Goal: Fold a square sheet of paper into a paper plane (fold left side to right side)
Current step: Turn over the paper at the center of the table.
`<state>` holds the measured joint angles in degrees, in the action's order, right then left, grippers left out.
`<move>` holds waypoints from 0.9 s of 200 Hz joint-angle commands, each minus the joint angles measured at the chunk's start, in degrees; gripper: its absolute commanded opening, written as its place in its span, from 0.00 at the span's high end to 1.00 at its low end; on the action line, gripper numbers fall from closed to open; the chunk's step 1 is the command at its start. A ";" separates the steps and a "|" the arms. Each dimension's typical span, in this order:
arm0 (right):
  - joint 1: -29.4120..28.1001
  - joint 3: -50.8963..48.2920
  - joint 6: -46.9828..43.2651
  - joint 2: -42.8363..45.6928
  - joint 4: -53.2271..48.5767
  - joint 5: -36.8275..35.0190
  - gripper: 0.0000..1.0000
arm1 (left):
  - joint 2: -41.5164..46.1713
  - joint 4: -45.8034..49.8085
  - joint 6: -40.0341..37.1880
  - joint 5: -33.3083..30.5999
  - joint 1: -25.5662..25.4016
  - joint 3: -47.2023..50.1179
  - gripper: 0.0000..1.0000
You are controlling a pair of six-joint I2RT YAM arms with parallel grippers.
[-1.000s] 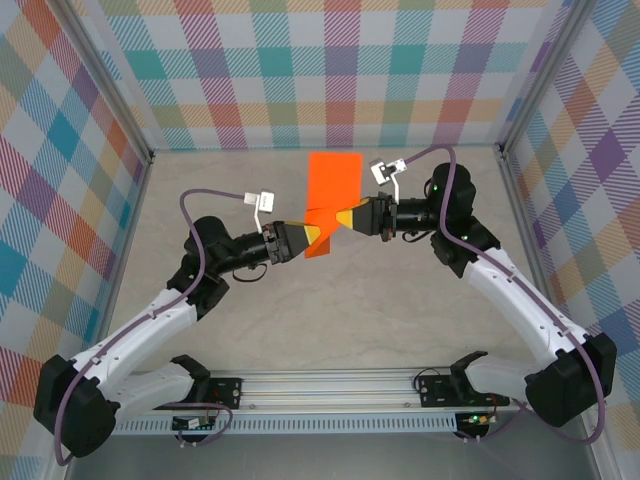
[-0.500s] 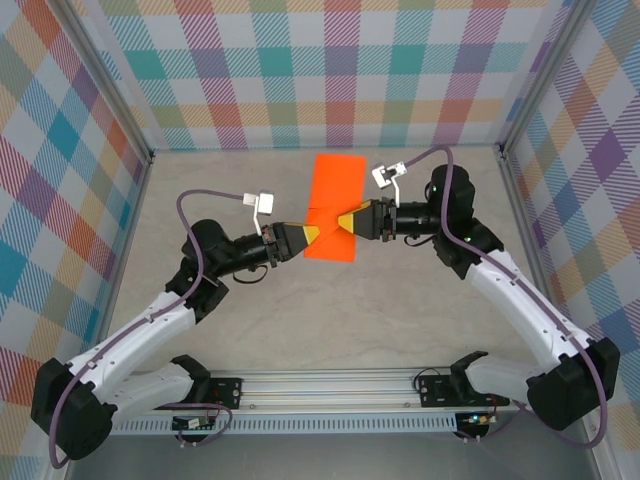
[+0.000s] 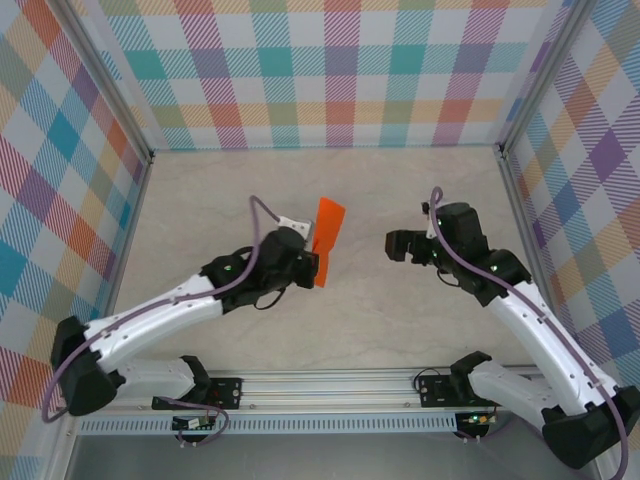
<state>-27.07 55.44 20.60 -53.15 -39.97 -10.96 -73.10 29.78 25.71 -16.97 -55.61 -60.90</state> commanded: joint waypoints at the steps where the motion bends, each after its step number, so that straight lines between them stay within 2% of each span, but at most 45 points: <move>1: 0.13 -3.17 2.73 5.89 -4.16 -15.04 0.00 | -10.35 22.88 7.49 -26.37 -4.66 -7.15 1.00; 20: 0.17 -4.28 3.99 10.11 -4.61 -17.77 0.00 | -22.35 37.87 18.10 -36.43 -7.40 -16.47 1.00; 37: 0.25 -3.54 4.10 12.03 -6.34 -20.79 0.00 | -31.96 45.99 23.62 -38.92 -8.17 -23.54 1.00; 97: 0.26 -2.10 2.23 13.70 -10.51 -24.62 0.00 | -50.64 43.79 22.78 -26.45 -8.19 -34.02 1.00; 139: 0.26 -1.83 1.44 15.21 -11.61 -25.93 0.00 | -57.80 43.63 17.83 -20.11 -8.19 -39.24 1.00; 180: 0.26 -0.74 1.15 15.02 -13.66 -25.86 0.00 | -61.68 43.60 14.07 -15.73 -7.67 -43.48 0.87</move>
<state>-26.98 52.31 23.03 -38.24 -51.51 -35.48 -132.53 71.66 42.94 -36.40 -63.33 -100.64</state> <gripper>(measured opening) 0.997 0.092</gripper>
